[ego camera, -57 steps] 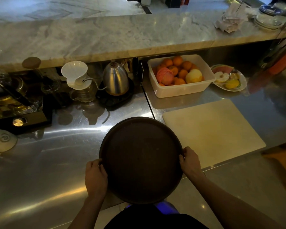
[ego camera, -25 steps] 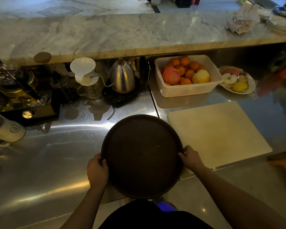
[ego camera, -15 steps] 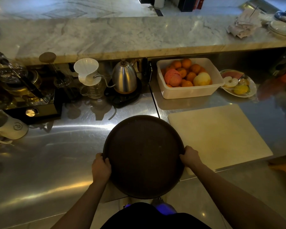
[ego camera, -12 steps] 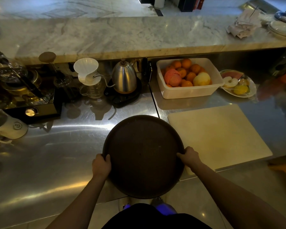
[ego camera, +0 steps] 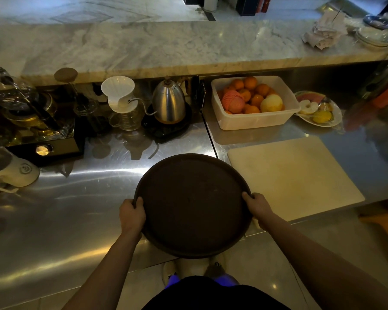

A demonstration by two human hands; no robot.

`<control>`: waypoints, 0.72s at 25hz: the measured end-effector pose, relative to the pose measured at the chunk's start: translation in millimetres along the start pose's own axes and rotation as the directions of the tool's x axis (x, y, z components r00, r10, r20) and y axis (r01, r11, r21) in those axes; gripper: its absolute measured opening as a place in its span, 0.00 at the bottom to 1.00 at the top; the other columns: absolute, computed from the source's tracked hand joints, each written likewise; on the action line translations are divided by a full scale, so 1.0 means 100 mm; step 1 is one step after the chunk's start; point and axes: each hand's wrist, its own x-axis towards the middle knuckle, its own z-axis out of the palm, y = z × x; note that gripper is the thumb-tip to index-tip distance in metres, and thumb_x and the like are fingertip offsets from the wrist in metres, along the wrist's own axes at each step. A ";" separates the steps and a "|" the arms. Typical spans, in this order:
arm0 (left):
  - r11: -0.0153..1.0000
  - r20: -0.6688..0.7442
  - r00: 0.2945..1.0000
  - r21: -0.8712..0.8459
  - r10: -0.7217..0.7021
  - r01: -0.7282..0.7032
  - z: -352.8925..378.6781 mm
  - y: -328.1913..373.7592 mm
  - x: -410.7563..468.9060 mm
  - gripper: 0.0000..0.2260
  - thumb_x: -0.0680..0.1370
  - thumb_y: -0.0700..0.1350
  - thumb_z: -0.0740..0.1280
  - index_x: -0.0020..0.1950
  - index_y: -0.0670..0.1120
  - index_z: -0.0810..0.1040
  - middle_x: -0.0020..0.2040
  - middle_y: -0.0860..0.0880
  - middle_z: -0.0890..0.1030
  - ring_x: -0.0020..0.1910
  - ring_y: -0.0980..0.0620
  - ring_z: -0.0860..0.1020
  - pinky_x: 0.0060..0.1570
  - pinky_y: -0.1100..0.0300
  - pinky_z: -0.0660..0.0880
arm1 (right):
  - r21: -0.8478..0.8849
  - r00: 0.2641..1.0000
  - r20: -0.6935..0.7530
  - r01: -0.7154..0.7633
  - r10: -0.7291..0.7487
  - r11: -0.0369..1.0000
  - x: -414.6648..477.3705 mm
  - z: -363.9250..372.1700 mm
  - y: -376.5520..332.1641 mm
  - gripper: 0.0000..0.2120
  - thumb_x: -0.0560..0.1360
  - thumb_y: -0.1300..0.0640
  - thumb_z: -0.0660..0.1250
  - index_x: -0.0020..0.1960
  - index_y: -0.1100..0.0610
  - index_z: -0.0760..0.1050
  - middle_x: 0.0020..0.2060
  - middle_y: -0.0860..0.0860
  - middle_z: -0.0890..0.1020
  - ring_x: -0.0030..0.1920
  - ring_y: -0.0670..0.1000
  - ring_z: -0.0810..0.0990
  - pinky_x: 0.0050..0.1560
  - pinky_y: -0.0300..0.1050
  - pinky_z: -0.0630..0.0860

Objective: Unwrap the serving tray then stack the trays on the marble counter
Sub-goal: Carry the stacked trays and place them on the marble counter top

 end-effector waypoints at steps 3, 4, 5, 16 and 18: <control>0.998 -0.035 0.997 0.005 0.064 -0.064 -0.16 0.02 -0.02 0.09 0.81 0.46 0.61 0.46 0.41 0.74 0.39 0.45 0.75 0.40 0.46 0.75 0.39 0.54 0.71 | 0.038 0.997 -0.071 0.046 -0.043 0.998 -0.22 0.08 -0.02 0.18 0.80 0.48 0.59 0.51 0.64 0.74 0.47 0.61 0.79 0.46 0.58 0.79 0.42 0.51 0.75; 0.996 -0.040 0.995 0.003 0.089 -0.089 -0.22 0.03 -0.04 0.09 0.81 0.46 0.61 0.47 0.41 0.74 0.39 0.45 0.75 0.40 0.47 0.75 0.37 0.55 0.70 | 0.053 0.993 -0.096 0.067 -0.062 0.996 -0.30 0.08 -0.03 0.18 0.80 0.48 0.59 0.50 0.65 0.74 0.45 0.61 0.79 0.45 0.59 0.78 0.41 0.51 0.74; 0.994 -0.043 0.993 -0.008 0.112 -0.113 -0.27 0.07 -0.07 0.09 0.81 0.47 0.61 0.47 0.41 0.74 0.39 0.46 0.75 0.39 0.47 0.75 0.35 0.56 0.69 | 0.066 0.990 -0.116 0.092 -0.084 0.994 -0.38 0.07 -0.06 0.19 0.80 0.48 0.60 0.50 0.66 0.74 0.43 0.61 0.78 0.44 0.59 0.77 0.40 0.51 0.73; 0.961 -0.236 0.963 -0.209 0.132 -0.183 -0.87 0.61 -0.78 0.11 0.80 0.48 0.62 0.56 0.42 0.76 0.49 0.44 0.80 0.49 0.46 0.79 0.48 0.49 0.77 | 0.313 0.932 -0.142 0.361 -0.333 0.878 -1.16 -0.40 -0.74 0.17 0.78 0.52 0.63 0.50 0.68 0.75 0.48 0.68 0.80 0.50 0.65 0.80 0.52 0.65 0.76; 0.950 -0.279 0.953 -0.249 0.116 -0.188 -1.05 0.70 -0.94 0.12 0.79 0.48 0.63 0.57 0.42 0.77 0.47 0.45 0.80 0.49 0.46 0.79 0.42 0.52 0.77 | 0.360 0.916 -0.124 0.401 -0.383 0.842 -1.28 -0.47 -0.88 0.17 0.78 0.53 0.63 0.50 0.69 0.75 0.47 0.69 0.79 0.50 0.67 0.79 0.50 0.63 0.77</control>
